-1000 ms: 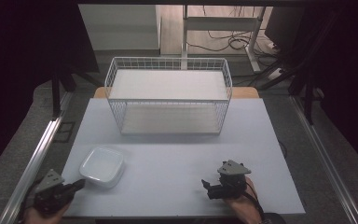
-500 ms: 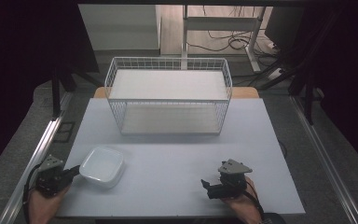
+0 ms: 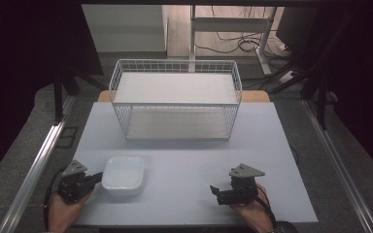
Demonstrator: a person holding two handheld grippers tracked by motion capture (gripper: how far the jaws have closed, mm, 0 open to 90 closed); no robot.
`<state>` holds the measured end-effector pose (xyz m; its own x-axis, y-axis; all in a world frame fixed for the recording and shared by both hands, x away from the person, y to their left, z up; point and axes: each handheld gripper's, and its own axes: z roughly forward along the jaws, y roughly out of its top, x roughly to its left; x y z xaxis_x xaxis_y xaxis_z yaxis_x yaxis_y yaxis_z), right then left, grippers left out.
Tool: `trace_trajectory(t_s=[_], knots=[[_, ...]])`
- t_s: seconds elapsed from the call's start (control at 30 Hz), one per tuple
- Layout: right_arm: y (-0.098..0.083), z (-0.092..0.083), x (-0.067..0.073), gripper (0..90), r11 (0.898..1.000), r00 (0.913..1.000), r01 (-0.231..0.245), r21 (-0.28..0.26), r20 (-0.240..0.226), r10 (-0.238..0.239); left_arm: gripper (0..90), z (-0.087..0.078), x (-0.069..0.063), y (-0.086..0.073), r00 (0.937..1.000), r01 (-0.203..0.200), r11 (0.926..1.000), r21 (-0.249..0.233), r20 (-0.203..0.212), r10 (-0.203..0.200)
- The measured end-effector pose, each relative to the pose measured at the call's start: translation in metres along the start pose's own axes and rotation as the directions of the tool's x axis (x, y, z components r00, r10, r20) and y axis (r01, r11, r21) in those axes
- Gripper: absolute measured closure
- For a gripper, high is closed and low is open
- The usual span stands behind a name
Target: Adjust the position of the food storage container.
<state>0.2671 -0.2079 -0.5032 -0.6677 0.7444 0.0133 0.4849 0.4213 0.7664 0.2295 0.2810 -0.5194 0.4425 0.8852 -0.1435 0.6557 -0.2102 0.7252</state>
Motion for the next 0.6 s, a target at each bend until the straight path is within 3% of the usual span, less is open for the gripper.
trace_trajectory(t_s=[0.17,0.27,0.3,0.33,0.4,0.6], knots=[[0.001,-0.001,0.001,4.5,1.0,1.0,0.0,0.002,-0.004,0.0,90.0,0.01,-0.017,0.008,0.9989,-0.025,0.9997,0.005,0.039,0.025],[0.002,0.0,0.001,11.6,1.0,0.9999,0.003,0.009,-0.011,-0.003,90.0,0.017,-0.027,0.012,0.9974,-0.043,0.999,0.011,0.058,0.042],[0.003,-0.001,0.001,19.5,1.0,0.9999,0.002,0.008,-0.013,-0.002,90.0,0.021,-0.032,0.015,0.9965,-0.048,0.9988,0.012,0.07,0.047],[0.003,-0.001,0.001,19.5,1.0,0.9999,0.002,0.008,-0.013,-0.002,90.0,0.021,-0.032,0.015,0.9965,-0.048,0.9988,0.012,0.07,0.047],[0.005,-0.002,0.001,29.7,1.0,0.9997,0.0,0.007,-0.024,0.001,90.0,0.025,-0.036,0.018,0.9949,-0.052,0.9985,0.013,0.087,0.051],[0.013,0.001,0.003,69.6,0.999,0.9949,0.038,0.022,-0.094,-0.036,90.0,0.035,-0.049,0.025,0.9908,-0.063,0.998,0.011,0.12,0.061]])
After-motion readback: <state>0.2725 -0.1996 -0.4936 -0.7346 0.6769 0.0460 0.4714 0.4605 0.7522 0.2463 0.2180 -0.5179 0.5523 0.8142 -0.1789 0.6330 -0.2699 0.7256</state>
